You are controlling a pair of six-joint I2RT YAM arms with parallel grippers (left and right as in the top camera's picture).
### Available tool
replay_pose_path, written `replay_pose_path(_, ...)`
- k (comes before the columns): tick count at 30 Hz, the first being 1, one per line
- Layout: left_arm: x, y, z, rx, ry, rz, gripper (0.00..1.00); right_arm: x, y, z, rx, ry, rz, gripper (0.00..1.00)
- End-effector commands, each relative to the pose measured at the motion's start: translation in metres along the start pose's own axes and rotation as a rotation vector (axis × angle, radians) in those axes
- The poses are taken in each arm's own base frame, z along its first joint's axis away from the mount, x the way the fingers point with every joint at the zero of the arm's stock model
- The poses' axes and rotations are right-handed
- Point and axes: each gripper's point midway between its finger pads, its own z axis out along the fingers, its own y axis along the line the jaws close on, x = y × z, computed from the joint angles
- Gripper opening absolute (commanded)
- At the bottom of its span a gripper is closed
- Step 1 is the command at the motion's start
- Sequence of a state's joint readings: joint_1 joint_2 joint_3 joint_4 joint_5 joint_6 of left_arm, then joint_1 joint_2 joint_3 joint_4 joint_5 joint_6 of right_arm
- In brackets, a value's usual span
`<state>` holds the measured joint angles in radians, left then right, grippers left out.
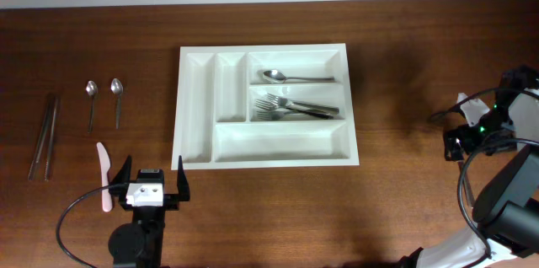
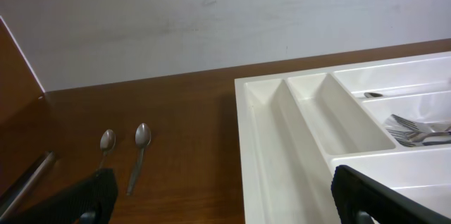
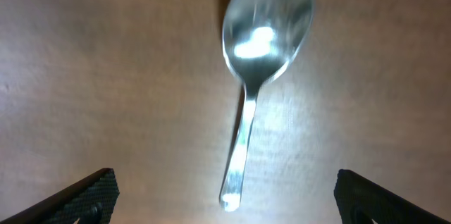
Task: Pack container
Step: 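Lower the right gripper onto the spoon and close on its neck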
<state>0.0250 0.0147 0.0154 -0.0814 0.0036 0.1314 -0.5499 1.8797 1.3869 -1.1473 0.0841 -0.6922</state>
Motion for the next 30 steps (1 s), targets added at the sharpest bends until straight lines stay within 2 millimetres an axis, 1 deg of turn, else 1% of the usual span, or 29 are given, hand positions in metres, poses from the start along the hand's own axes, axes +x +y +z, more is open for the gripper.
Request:
replay_pose_path(1, 0.002, 0.001, 0.000, -0.007, 0.000, 0.013, 0.99, 0.018, -0.007, 0.001, 0.006, 0.040, 0.058, 0.99)
replay_pose_path(7, 0.002, 0.001, 0.000, -0.007, 0.000, 0.013, 0.99, 0.022, -0.012, 0.005, -0.021, 0.016, 0.114, 0.99)
replay_pose_path(13, 0.002, 0.001, 0.000, -0.007, 0.000, 0.013, 0.99, 0.029, -0.006, 0.019, -0.036, 0.037, 0.101, 0.99)
replay_pose_path(17, 0.002, 0.001, 0.000, -0.007, 0.000, 0.013, 0.99, 0.027, -0.006, 0.025, -0.031, 0.023, 0.103, 0.99)
replay_pose_path(23, 0.002, 0.001, 0.000, -0.007, 0.000, 0.013, 0.99, 0.020, -0.012, 0.028, -0.010, -0.005, 0.106, 0.99)
replay_pose_path(30, 0.002, 0.001, 0.000, -0.007, 0.000, 0.013, 0.99, 0.020, -0.009, 0.051, -0.049, 0.041, 0.120, 0.99)
